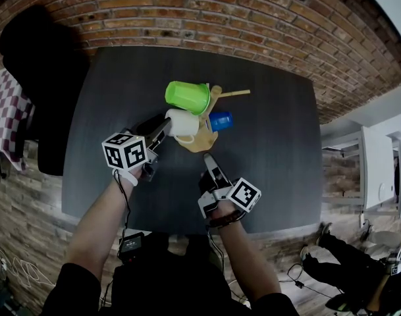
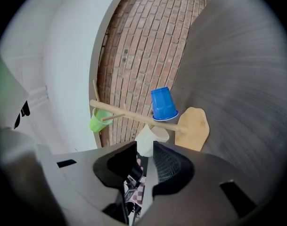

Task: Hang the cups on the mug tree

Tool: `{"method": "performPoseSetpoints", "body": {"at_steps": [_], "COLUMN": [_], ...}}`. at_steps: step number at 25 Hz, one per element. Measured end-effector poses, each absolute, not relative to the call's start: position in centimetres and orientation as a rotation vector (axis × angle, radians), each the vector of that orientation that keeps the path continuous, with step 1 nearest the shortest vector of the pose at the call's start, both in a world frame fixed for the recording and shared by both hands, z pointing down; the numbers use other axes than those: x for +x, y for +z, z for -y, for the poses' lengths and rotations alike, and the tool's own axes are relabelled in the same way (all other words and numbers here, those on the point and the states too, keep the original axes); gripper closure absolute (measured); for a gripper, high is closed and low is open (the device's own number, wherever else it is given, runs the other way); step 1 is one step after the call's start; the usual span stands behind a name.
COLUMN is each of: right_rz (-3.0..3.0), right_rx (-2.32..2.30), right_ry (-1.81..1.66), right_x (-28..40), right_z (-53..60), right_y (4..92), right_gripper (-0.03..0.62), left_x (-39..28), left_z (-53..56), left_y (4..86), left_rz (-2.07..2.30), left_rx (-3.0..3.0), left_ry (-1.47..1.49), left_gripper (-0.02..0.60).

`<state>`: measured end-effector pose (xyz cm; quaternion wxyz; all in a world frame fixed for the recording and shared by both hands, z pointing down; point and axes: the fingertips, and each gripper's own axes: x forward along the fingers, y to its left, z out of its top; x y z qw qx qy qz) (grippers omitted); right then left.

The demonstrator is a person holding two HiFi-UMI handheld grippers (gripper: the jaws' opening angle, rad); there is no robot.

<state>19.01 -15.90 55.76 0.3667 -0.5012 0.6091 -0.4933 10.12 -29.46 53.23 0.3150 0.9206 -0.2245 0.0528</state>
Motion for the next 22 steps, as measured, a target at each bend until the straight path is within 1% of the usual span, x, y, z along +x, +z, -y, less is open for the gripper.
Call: {"method": "performPoseSetpoints", "body": {"at_steps": [10, 15, 22], "right_rz": [-1.653, -1.787, -2.080], "right_rx": [-1.359, -1.551, -1.678], "right_ry": [-1.265, -1.240, -1.148], "right_x": [18.7, 19.5, 17.1], "right_z": [15.5, 14.3, 11.8], "right_y": [55.6, 55.5, 53.4], "right_gripper": [0.473, 0.481, 0.510], "left_x": [7.3, 5.5, 3.4], "left_z": [27.7, 25.1, 19.1], "left_y": [52.1, 51.6, 50.6], "left_rz": [0.614, 0.633, 0.650], "left_rx": [2.444, 2.532, 2.661], "left_ry": [0.130, 0.218, 0.363], "left_gripper": [0.440, 0.442, 0.442]}}
